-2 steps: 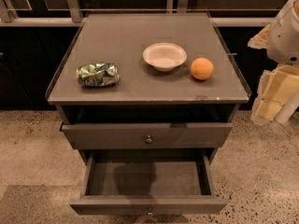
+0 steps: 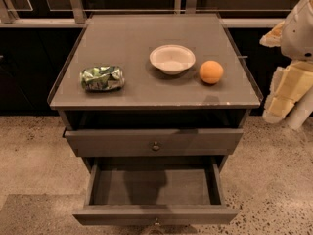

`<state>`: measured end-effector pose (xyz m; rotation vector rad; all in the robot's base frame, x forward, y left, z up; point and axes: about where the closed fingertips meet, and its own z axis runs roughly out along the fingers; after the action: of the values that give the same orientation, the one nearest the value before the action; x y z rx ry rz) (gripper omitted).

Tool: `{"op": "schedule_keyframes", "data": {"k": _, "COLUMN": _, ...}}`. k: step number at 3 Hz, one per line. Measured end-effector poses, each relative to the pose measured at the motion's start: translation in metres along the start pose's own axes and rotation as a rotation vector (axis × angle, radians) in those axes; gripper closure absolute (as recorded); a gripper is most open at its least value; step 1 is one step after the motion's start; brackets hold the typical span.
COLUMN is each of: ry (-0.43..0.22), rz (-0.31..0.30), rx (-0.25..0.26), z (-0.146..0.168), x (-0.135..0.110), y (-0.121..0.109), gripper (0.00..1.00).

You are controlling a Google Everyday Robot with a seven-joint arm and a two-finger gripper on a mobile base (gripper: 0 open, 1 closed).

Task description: Place orange into middle drawer

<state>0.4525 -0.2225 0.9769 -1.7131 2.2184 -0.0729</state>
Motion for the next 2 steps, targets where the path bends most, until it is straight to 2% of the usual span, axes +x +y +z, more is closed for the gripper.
{"op": "schedule_keyframes", "data": {"k": 1, "ry": -0.045, "rz": 0.015, "rx": -0.014, "z": 0.017, "x": 0.002, "y": -0.037, "gripper": 0.0}}
{"op": "schedule_keyframes", "data": {"k": 2, "ry": -0.093, "rz": 0.046, "rx": -0.031, "z": 0.049, "x": 0.0, "y": -0.08, "gripper": 0.0}}
